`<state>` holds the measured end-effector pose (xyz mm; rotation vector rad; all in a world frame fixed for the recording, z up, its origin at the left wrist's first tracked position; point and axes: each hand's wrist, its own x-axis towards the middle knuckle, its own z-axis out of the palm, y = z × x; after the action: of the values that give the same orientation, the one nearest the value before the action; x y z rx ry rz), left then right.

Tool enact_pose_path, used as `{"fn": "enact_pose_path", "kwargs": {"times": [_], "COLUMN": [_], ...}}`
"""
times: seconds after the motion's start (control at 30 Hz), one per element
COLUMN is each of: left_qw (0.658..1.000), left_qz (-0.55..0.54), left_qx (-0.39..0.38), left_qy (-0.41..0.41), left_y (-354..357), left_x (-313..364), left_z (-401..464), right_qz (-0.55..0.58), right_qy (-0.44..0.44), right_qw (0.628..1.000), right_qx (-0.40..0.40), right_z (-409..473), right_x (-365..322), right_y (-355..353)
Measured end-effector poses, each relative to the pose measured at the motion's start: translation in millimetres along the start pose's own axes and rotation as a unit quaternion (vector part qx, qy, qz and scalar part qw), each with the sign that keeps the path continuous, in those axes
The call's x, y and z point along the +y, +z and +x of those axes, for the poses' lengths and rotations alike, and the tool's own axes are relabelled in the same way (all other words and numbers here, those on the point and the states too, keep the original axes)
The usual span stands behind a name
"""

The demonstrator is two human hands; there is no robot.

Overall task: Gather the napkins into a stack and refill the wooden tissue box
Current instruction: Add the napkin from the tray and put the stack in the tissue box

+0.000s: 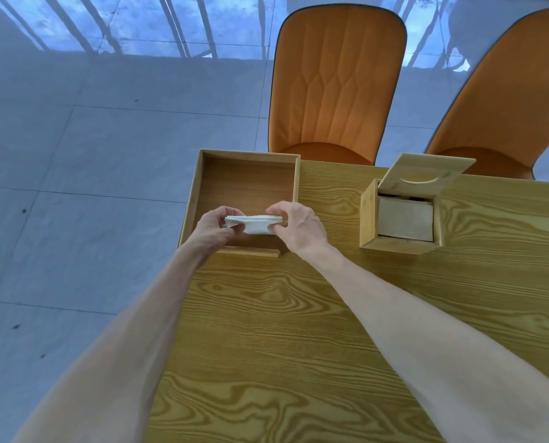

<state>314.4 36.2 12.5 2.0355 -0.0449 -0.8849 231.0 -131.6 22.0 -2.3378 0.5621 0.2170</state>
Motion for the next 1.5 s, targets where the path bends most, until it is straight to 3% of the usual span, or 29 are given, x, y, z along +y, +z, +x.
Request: {"fn": "enact_pose_path", "kwargs": {"times": [0.4, 0.7, 0.93, 1.2, 1.5], "left_qw": [0.991, 0.992, 0.991, 0.989, 0.988], "left_qz": [0.109, 0.045, -0.006, 0.012, 0.011], "left_qx": [0.046, 0.067, 0.051, -0.01, -0.025], "left_qy": [0.06, 0.093, 0.12, 0.149, 0.151], "left_y": [-0.3, 10.8, 55.3, 129.0, 185.1], "left_x": [-6.5, 25.0, 65.6, 93.6, 118.9], "left_z": [-6.2, -22.3, -39.0, -48.7, -47.4], "right_qz": [-0.029, 0.051, 0.101, 0.137, 0.17], "right_qy": [0.007, 0.008, 0.029, 0.078, 0.103], "right_qw": [0.999, 0.998, 0.99, 0.972, 0.959], "right_qx": [0.018, 0.044, 0.099, 0.174, 0.2], "right_z": [-8.8, -21.5, -49.9, -92.6, -103.2], "right_x": [2.4, 18.7, 50.4, 113.6, 159.5], "right_y": [10.0, -27.8, -78.3, -125.5, -158.7]}}
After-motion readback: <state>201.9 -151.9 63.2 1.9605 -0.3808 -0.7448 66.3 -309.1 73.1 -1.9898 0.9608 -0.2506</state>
